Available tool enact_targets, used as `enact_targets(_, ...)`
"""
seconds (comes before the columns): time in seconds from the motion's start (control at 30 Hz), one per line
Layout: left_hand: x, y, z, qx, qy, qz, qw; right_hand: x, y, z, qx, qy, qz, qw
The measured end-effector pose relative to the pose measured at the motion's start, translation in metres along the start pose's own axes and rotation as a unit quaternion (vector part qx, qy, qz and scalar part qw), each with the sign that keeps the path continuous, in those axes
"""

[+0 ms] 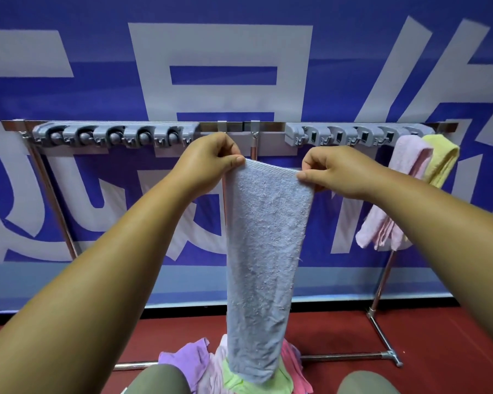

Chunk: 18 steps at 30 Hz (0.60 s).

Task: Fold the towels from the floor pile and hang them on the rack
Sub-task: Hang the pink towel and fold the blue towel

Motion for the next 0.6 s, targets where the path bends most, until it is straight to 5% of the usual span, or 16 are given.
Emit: enact_targets(0.6,-0.014,-0.004,0.001,0.032,-0.011,-0.094,0.995,0.021,0.003,-0.015,-0.006,0.017,0.046,0.999)
Point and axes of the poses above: each hand's wrist, its own z-axis away from the middle knuckle, its own x-axis out of the palm, y = z × x, the point moved 2 cm from there along -z, towards the middle knuckle, and after that the axes turned 11 degrees about -z, right-handed, at the moved point
